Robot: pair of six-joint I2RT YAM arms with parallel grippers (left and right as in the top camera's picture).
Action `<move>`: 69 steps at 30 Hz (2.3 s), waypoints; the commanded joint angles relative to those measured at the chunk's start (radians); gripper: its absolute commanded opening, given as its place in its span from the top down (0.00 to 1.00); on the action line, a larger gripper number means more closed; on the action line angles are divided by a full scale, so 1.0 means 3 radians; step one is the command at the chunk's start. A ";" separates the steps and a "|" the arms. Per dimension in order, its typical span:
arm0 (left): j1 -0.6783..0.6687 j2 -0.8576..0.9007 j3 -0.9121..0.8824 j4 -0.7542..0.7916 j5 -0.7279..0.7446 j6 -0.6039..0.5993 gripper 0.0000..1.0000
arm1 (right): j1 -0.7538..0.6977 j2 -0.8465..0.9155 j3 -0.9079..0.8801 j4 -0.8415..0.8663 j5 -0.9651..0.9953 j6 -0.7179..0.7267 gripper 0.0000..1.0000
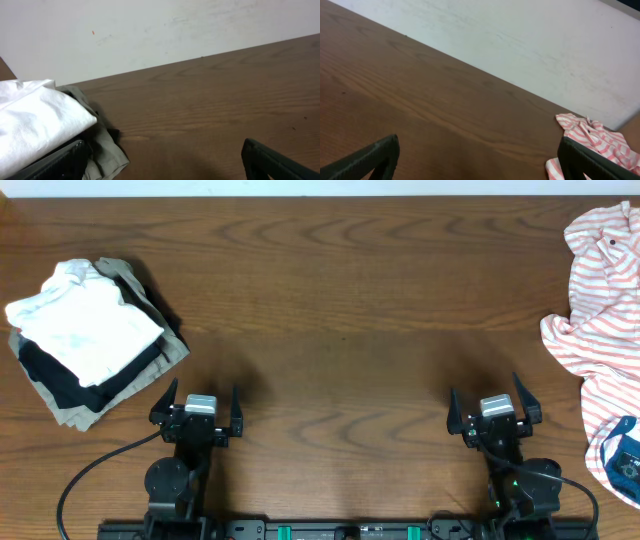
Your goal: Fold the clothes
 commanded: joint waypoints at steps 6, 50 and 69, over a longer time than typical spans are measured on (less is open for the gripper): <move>-0.0001 -0.0020 -0.0053 -0.0122 -0.0018 -0.0018 0.02 | 0.0031 -0.0018 -0.0009 -0.0011 -0.0003 0.0036 0.01; -0.0001 -0.0020 -0.0053 -0.0122 -0.0019 -0.0017 0.02 | 0.0031 -0.0018 -0.0009 0.0010 -0.0027 0.0235 0.01; -0.0001 -0.0020 -0.0053 -0.0122 -0.0019 -0.0022 0.02 | 0.0031 -0.0018 -0.0009 -0.0004 -0.0024 0.0303 0.01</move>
